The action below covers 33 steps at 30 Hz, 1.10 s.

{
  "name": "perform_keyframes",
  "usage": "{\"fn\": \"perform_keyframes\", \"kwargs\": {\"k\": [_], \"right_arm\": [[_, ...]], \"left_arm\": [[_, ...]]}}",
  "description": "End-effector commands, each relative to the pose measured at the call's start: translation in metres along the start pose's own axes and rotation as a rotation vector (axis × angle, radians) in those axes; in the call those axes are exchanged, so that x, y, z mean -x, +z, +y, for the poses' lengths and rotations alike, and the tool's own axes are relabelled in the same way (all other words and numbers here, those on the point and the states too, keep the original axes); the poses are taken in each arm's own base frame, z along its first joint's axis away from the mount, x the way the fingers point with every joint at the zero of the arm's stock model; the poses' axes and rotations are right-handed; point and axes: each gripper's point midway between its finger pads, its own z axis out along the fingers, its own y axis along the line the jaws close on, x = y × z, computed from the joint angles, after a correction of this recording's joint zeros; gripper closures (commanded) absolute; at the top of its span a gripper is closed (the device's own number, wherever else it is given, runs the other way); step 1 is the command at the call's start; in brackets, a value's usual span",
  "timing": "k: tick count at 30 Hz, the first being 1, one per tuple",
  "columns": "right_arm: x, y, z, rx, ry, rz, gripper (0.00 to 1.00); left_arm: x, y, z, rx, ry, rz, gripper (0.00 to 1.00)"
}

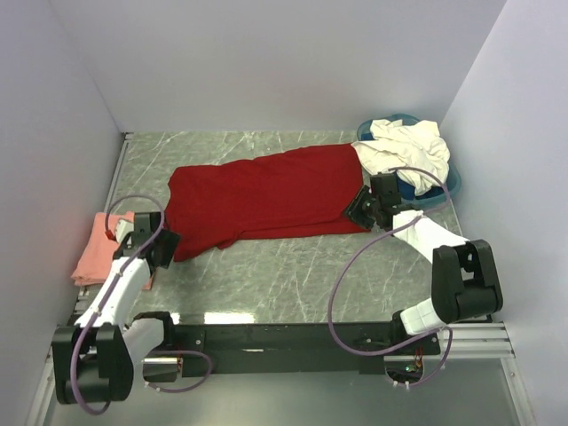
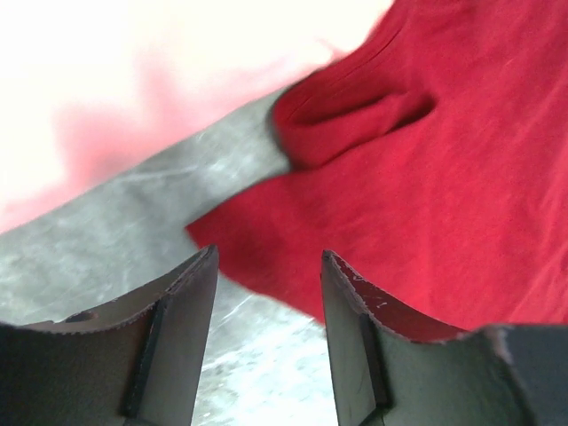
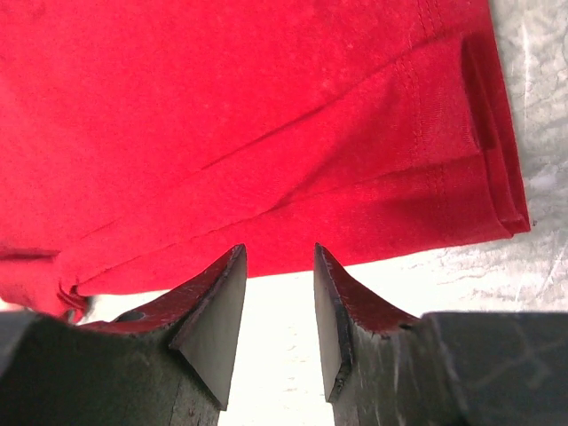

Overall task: Fold and stack the t-shirts
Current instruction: Fold the tshirt

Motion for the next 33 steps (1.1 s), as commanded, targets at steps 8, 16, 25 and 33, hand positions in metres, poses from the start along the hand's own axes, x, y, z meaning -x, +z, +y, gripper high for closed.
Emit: {"fn": "perform_keyframes", "kwargs": {"k": [8, 16, 25, 33], "right_arm": [[0.008, -0.014, 0.009, 0.04, -0.03, -0.055, 0.57], [0.008, -0.017, 0.011, 0.05, -0.04, -0.056, 0.57], [0.011, -0.023, 0.017, 0.073, -0.048, -0.07, 0.59], [0.01, -0.021, 0.019, 0.083, -0.046, -0.06, 0.6]], "left_arm": [[-0.032, 0.014, 0.021, 0.046, -0.01, 0.034, 0.44], [-0.023, 0.025, 0.007, 0.054, 0.02, 0.002, 0.54], [-0.014, 0.014, -0.026, -0.049, 0.068, -0.002, 0.99], [0.005, 0.002, -0.082, -0.14, 0.102, -0.006, 0.99]]}}
